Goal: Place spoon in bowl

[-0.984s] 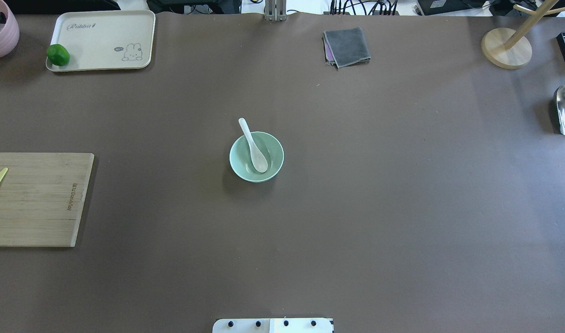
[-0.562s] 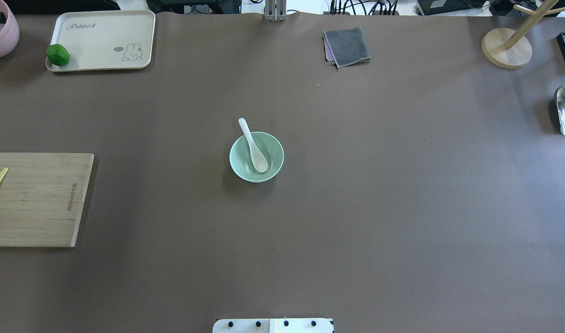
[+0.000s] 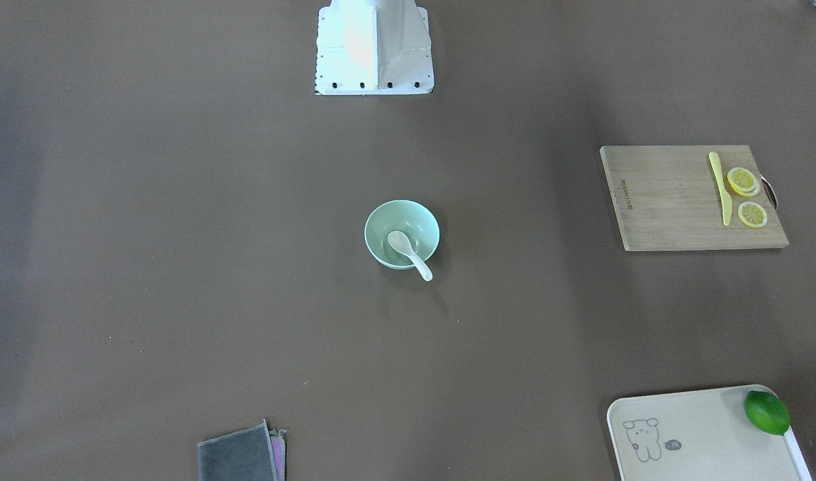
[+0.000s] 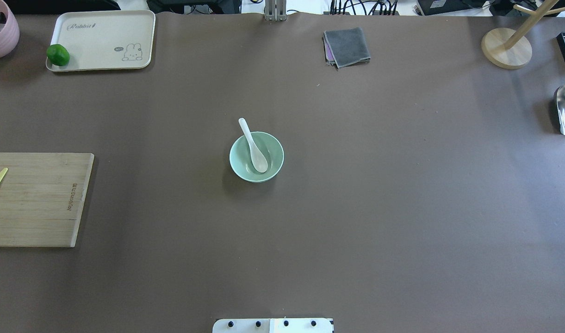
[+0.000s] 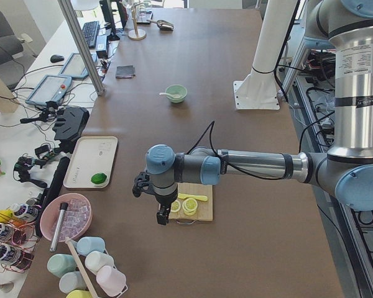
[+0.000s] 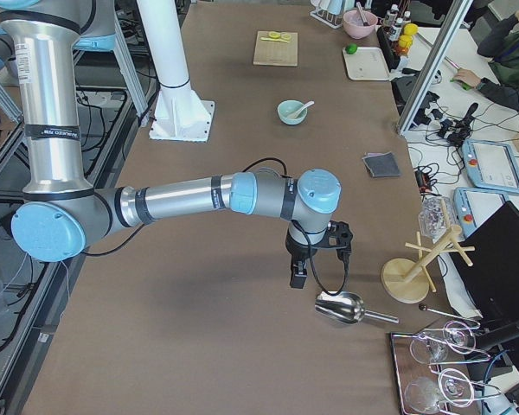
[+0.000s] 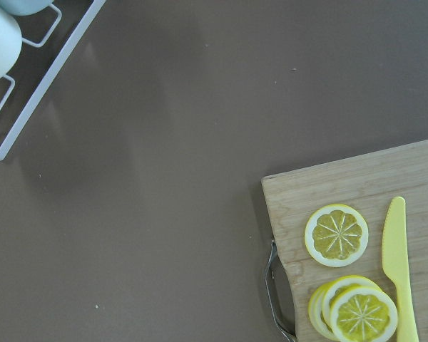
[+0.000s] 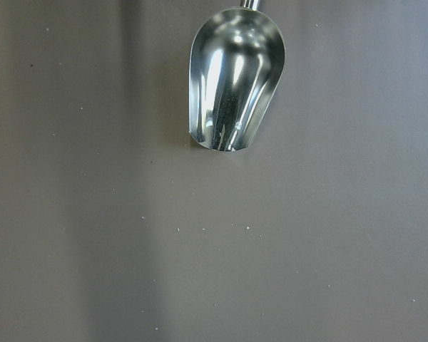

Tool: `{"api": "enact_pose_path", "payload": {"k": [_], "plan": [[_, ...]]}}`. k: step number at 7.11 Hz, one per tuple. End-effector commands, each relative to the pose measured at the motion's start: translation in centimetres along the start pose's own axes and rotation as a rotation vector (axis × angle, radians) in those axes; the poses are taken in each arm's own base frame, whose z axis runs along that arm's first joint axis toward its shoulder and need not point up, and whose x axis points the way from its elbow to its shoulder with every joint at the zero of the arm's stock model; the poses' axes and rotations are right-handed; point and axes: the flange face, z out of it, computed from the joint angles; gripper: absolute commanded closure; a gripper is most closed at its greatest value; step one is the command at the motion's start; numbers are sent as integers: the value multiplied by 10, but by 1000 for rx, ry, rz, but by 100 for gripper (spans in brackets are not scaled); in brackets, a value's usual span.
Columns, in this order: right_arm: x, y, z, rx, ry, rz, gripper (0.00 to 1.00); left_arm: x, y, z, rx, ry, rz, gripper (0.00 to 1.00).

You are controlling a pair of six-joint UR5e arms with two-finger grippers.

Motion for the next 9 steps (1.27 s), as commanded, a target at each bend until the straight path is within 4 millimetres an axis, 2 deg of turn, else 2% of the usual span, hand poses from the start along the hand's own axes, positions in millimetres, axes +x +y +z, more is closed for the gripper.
{"api": "enact_pose_path", "payload": {"k": [1,3,4,6,9], "plan": [[8,10,11,9,-1,-7,0,19,-1,-20,-18,34,-23,1],[6,10,12,11,-10,-14,0,23,3,-25,1,30,-4,1],[5,11,12,11,-19,-14,0,32,-3,-36,27,32,20,1],[4,11,13,10,-36,-12,0,24,5,-28,6,23,1,1],[5,16,17,4,-62,-9,0,13,11,-38,28,20,-25,1]]}}
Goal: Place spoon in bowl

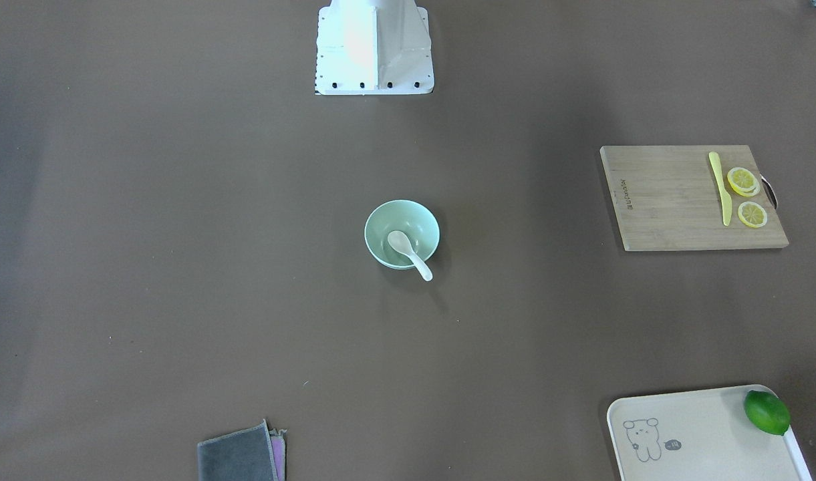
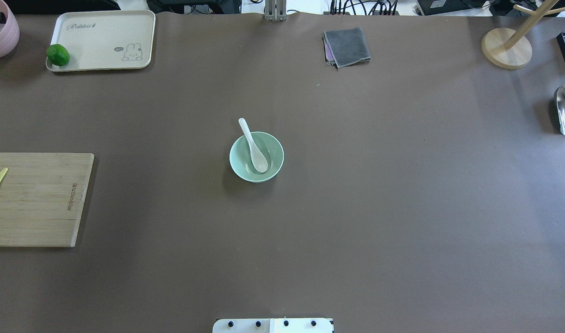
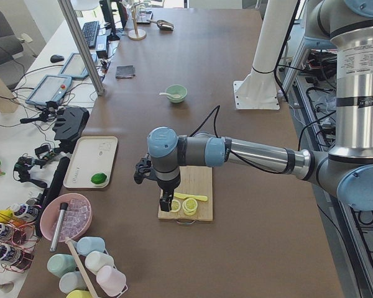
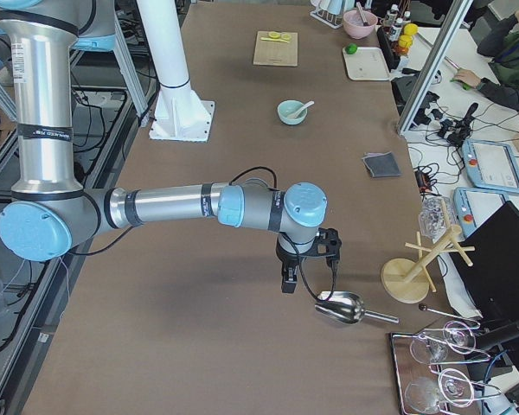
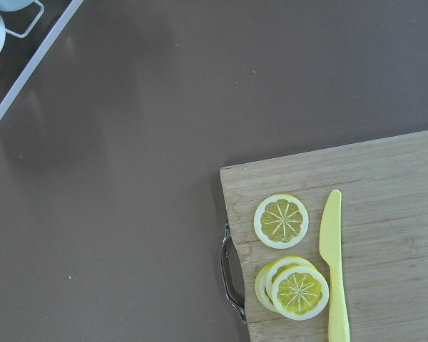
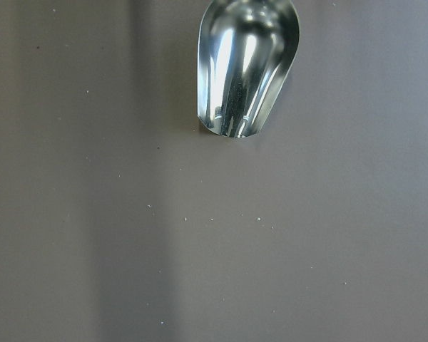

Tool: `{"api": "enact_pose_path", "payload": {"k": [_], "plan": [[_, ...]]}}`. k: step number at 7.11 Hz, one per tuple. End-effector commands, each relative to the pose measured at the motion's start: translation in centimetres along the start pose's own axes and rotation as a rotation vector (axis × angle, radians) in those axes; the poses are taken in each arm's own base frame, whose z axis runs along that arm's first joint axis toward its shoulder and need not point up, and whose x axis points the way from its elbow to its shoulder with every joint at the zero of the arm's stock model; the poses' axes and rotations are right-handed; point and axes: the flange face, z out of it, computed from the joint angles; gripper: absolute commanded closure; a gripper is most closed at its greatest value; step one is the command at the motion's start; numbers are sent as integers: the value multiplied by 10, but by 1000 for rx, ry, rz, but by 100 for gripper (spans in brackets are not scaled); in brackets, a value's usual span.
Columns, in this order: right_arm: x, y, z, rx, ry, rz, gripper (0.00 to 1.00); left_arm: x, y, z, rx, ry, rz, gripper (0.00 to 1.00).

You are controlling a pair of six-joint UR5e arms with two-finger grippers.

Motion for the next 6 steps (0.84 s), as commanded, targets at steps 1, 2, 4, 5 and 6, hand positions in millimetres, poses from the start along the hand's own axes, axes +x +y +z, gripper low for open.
{"api": "enact_pose_path", "payload": {"k": [1,2,4,5,6], "plan": [[0,2,1,-1,-4,-1,0,-3,2,-1,3,-1,-7,1],[1,5,2,-3,-6,1,0,-2,3,-1,3,1,-5,1],[0,5,2,-2,-5,-3,0,-2,4,-1,2,1,-6,1],[-2,4,0,12,-5,-19,0,-1,5,-3,7,0,-3,1],[2,10,4,39,-4,-45,0,0,5,-4,9,0,-2,1]]}}
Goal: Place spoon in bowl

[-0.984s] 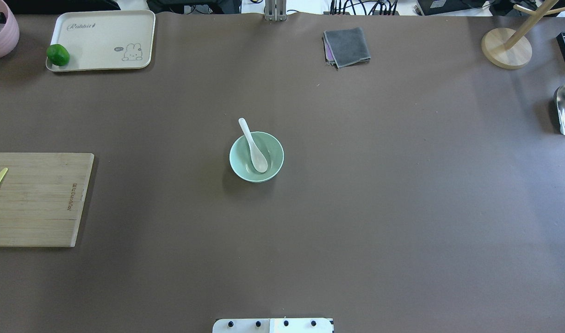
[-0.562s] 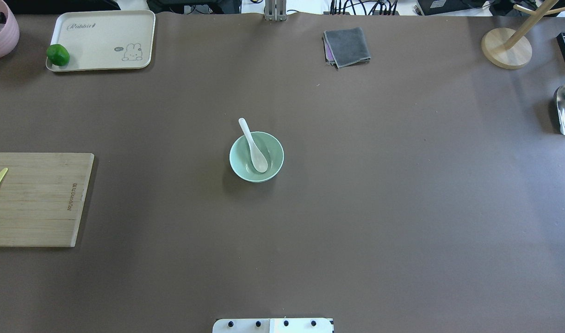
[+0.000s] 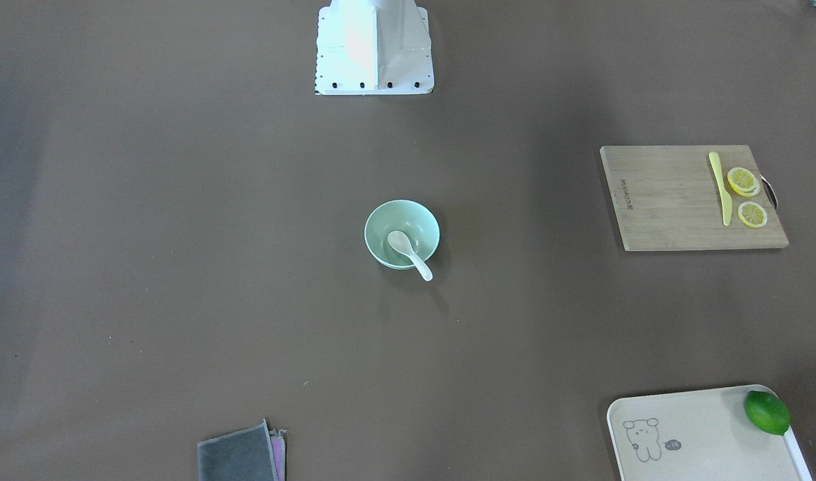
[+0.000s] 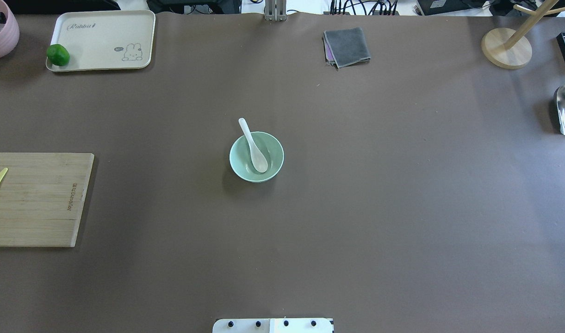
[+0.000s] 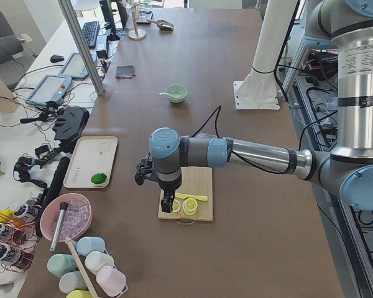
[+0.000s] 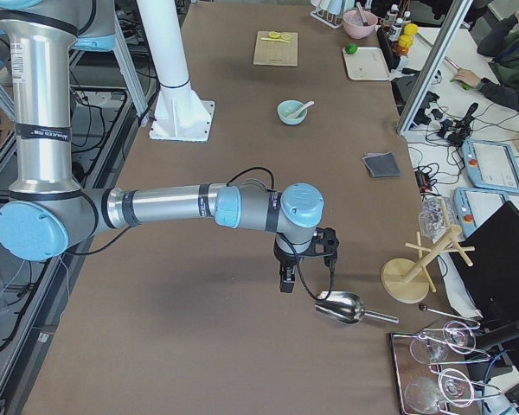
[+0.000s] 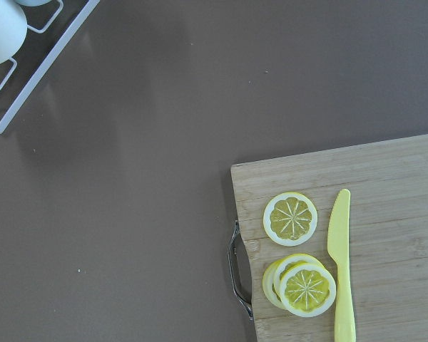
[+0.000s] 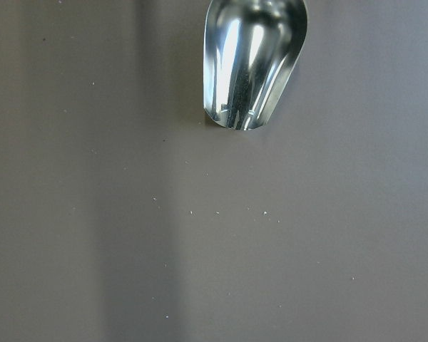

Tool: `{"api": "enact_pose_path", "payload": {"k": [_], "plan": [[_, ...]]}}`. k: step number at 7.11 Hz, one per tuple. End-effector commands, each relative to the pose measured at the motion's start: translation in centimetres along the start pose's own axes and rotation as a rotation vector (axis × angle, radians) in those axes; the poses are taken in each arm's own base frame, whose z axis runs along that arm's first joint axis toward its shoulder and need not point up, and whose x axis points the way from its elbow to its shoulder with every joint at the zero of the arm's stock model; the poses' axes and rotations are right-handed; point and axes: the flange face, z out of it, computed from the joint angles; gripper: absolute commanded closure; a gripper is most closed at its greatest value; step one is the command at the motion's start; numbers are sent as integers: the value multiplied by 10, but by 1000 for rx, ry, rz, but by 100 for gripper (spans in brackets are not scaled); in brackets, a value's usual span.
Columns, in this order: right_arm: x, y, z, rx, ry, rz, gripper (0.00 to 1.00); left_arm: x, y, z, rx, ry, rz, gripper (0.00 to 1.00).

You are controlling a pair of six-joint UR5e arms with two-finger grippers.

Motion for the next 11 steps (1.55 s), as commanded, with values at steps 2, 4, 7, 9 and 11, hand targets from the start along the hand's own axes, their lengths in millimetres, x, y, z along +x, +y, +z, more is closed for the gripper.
{"api": "enact_pose_path", "payload": {"k": [2,4,7,9,11], "plan": [[11,21,15,82,6,-87,0,2,-1,-1,3,0,4,1],[13,23,17,84,6,-89,0,1,-1,-1,2,0,3,1],[13,24,20,77,5,-88,0,1,-1,-1,2,0,3,1],[14,23,24,70,5,-90,0,1,-1,0,1,0,2,1],[14,23,24,68,5,-88,0,0,0,0,-1,0,1,1]]}}
